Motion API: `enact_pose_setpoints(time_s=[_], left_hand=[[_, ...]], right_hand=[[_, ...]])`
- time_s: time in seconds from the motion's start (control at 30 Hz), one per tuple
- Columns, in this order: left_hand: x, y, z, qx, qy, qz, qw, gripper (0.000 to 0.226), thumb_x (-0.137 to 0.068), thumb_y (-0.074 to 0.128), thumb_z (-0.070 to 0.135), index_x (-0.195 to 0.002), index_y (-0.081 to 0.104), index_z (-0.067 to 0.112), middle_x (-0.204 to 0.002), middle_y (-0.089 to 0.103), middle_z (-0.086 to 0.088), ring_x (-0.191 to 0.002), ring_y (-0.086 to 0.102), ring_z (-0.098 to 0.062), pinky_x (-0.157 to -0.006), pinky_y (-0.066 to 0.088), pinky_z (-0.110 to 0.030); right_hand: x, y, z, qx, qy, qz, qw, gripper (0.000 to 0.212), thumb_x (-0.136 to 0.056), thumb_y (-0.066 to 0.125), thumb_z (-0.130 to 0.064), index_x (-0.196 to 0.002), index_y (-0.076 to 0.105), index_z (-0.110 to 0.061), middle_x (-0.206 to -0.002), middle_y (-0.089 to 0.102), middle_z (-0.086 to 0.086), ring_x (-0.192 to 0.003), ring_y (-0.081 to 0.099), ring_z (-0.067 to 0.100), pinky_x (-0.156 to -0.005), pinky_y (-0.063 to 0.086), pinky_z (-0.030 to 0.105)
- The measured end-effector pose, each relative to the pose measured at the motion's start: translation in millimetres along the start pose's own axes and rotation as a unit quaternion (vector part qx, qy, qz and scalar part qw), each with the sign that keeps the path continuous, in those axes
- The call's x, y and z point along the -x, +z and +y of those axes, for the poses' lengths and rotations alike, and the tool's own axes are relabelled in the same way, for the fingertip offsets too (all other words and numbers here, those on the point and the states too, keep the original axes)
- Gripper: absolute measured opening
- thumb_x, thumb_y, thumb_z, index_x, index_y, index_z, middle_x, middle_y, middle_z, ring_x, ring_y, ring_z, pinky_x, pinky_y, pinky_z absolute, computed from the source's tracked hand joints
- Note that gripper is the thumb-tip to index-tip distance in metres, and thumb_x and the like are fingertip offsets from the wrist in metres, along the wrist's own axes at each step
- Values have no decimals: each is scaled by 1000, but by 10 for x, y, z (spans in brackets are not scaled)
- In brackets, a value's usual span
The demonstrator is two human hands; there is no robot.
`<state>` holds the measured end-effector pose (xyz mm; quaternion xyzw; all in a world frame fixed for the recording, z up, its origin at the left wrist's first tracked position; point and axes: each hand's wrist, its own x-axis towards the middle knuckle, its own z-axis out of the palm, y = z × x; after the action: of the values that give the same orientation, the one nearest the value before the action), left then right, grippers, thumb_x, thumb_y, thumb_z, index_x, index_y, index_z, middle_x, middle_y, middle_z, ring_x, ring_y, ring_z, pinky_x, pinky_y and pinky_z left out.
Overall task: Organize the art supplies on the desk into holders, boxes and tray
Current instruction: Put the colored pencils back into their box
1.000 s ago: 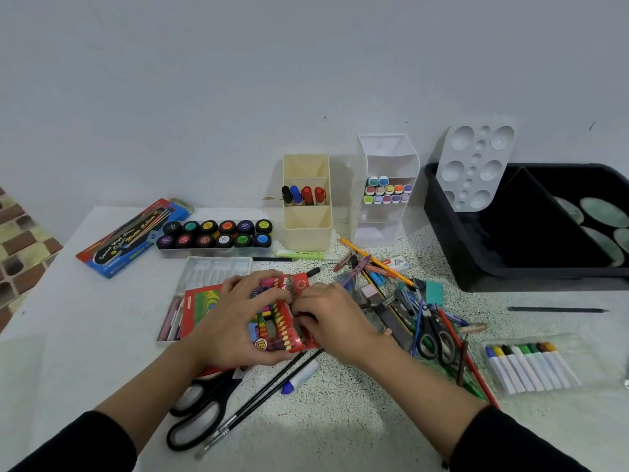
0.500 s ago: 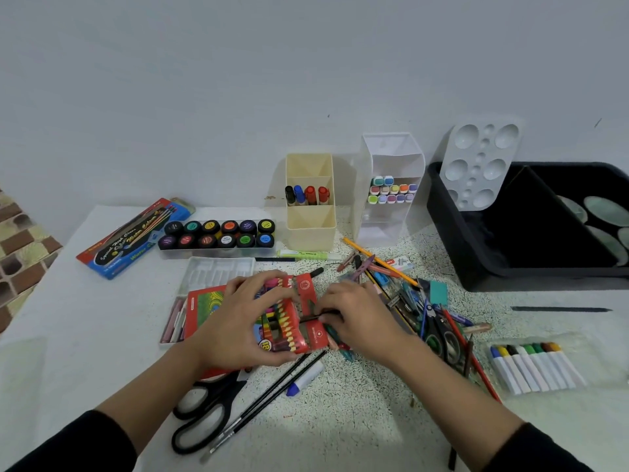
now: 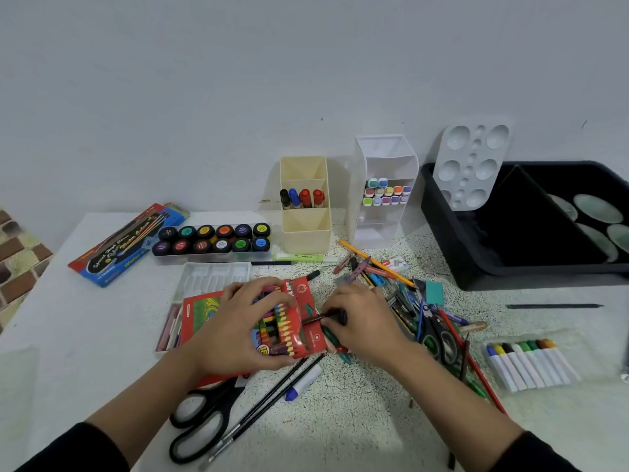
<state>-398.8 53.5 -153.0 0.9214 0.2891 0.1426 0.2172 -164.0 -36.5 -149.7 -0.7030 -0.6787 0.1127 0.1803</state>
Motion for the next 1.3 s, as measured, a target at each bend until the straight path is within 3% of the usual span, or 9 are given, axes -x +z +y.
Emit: enact_pose_setpoints(time_s=[0.23, 0.33, 0.4, 0.53, 0.7, 0.97, 1.17, 1.3], left_hand=[[-2, 26, -34, -2, 22, 0, 1000, 76, -65, 72, 80, -129, 49, 48, -149, 30, 20, -138, 6, 14, -116, 26, -47], [-6, 30, -33, 0, 26, 3, 1000, 74, -65, 73, 79, -128, 50, 49, -149, 30, 21, -139, 10, 12, -116, 24, -49], [-1, 29, -31, 0, 26, 6, 1000, 73, -65, 74, 79, -128, 52, 49, -149, 31, 21, -138, 7, 14, -115, 25, -50], [6, 30, -38, -4, 29, 8, 1000, 72, -65, 74, 79, -127, 52, 51, -148, 31, 20, -137, 4, 17, -114, 26, -50], [15, 33, -44, 1, 26, 9, 1000, 71, -65, 74, 79, -126, 53, 50, -146, 28, 26, -137, 4, 17, -114, 25, -50], [7, 32, -34, 3, 23, 11, 1000, 72, -65, 76, 77, -128, 53, 48, -148, 31, 21, -137, 5, 16, -114, 28, -52], [-14, 18, 23, 20, 32, 7, 999, 74, -64, 79, 73, -128, 53, 46, -148, 32, 20, -139, 10, 12, -115, 26, -49], [-43, 23, 48, 23, 21, 15, 999, 77, -63, 81, 71, -129, 53, 45, -145, 30, 23, -135, 2, 20, -114, 25, -46]], right_hand=[[-60, 113, -225, -48, -22, 6, 999, 18, -94, 65, -35, -108, 76, -32, -104, 62, -13, -108, 50, 15, -94, 31, 42], [-38, 153, -280, -55, -29, 29, 998, 12, -89, 73, -29, -100, 76, -25, -99, 66, -10, -99, 59, 16, -93, 42, 44], [-18, 170, -269, -54, -14, 53, 997, 17, -84, 78, -34, -97, 75, -25, -94, 67, -8, -90, 60, 14, -88, 47, 43], [18, 131, -173, -13, 37, 69, 997, 33, -82, 75, -52, -102, 74, -25, -93, 62, -7, -90, 56, 13, -83, 41, 33], [56, 88, -187, -35, 16, 58, 998, 7, -89, 70, -19, -86, 76, -17, -81, 69, -2, -76, 61, 19, -77, 52, 39], [38, 158, -169, -79, 12, 92, 993, 7, -92, 68, -15, -91, 74, -19, -86, 66, -4, -80, 61, 20, -80, 49, 42], [-4, 170, -223, -145, -17, 27, 989, 10, -86, 72, -8, -88, 77, -17, -88, 70, -6, -82, 61, 10, -79, 49, 26], [-9, 178, -255, -202, 47, 48, 977, 22, -79, 76, 0, -83, 71, -21, -78, 71, -8, -76, 65, 4, -72, 52, 21]])
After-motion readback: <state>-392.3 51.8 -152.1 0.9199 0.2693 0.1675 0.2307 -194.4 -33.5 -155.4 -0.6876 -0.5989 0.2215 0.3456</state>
